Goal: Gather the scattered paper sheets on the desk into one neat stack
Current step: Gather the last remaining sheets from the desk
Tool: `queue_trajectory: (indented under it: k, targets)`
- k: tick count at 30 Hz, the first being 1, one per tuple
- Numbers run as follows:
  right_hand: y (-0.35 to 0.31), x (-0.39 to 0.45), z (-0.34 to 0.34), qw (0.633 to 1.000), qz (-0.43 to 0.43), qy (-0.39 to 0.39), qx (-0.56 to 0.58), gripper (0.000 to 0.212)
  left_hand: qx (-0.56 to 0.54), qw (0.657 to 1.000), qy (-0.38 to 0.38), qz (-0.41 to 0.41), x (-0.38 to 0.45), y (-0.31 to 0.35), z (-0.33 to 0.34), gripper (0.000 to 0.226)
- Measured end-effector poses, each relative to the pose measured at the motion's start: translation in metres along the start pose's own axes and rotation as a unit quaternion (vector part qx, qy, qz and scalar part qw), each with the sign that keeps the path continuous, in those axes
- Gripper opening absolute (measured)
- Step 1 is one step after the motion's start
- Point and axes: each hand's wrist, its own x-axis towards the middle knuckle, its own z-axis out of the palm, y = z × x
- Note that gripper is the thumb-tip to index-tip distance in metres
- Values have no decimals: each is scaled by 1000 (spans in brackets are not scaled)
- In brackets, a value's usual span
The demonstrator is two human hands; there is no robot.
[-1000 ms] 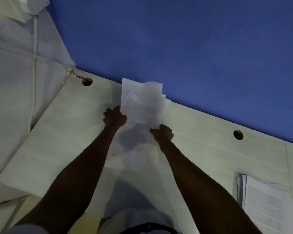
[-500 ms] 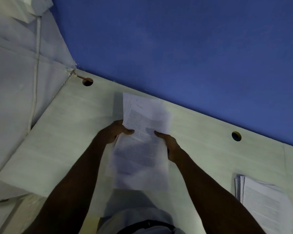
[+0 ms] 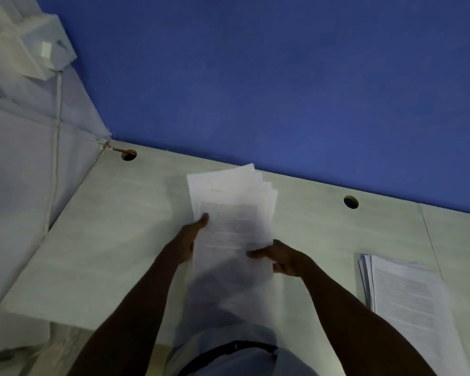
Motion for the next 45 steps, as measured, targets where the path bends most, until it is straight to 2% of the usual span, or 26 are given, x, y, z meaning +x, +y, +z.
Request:
queue_trajectory:
  k: [2,4,6,7,9,11,13,16,17,19,20,21,23,25,28,31,34,38,41,43,45]
  targets:
    - [18,-6,7,998,32,-46,-23,54,38,996,-72,-38,-13,-26,8,50]
    - [32,-12,12,997,51,-52,-41,53,99,991,-89,-29,-22,-45,7,74]
    - [42,-13,12,999,36,-12,-8,56,72,996,-50,-21,-20,-58,1,96]
    - [46,-13,11,999,17,15,23,60,52,998,-14,-10,-19,-58,1,95]
    - [51,-13,8,994,-21,43,95,69,5,997,71,16,-16,-57,0,75]
    - [56,-15,3,982,-42,44,181,63,-46,990,131,28,-12,-54,3,60]
    - [64,-23,-2,964,-47,40,260,49,-92,988,121,32,-14,-52,9,51]
    - [83,-30,-2,928,-46,66,363,41,-143,983,111,20,-13,-59,19,47]
    - [88,-31,-1,925,-50,63,372,39,-152,982,110,13,-6,-67,22,50]
    - [93,-29,6,931,-68,37,357,38,-152,983,101,-4,17,-91,25,70]
    - [95,-26,9,934,-74,42,348,39,-156,984,82,-13,17,-96,32,80]
    - [96,-23,11,935,-72,75,340,42,-154,986,64,-30,25,-105,33,79]
    - [100,-19,11,929,-44,176,321,45,-134,988,31,-64,2,-96,48,55]
    - [105,-17,7,925,-33,201,322,38,-118,990,15,-71,-17,-81,49,42]
    - [111,-22,-6,935,-32,185,301,37,-119,991,48,-41,-26,-54,17,35]
    - [113,-27,-25,952,-52,127,272,30,-120,991,63,-21,-30,-18,-29,34]
    - [109,-27,-42,970,-31,93,222,37,-28,998,53,-31,-44,18,-60,30]
    - [92,-33,-51,981,-41,30,189,39,87,992,-27,-87,-61,48,-67,38]
    - [77,-41,-48,982,-14,-43,185,39,163,979,-79,-91,-63,53,-51,34]
    - [72,-39,-43,984,-32,-53,168,34,182,974,-99,-93,-62,51,-38,42]
    - [71,-33,-39,984,-47,-65,160,44,192,969,-121,-97,-60,49,-25,42]
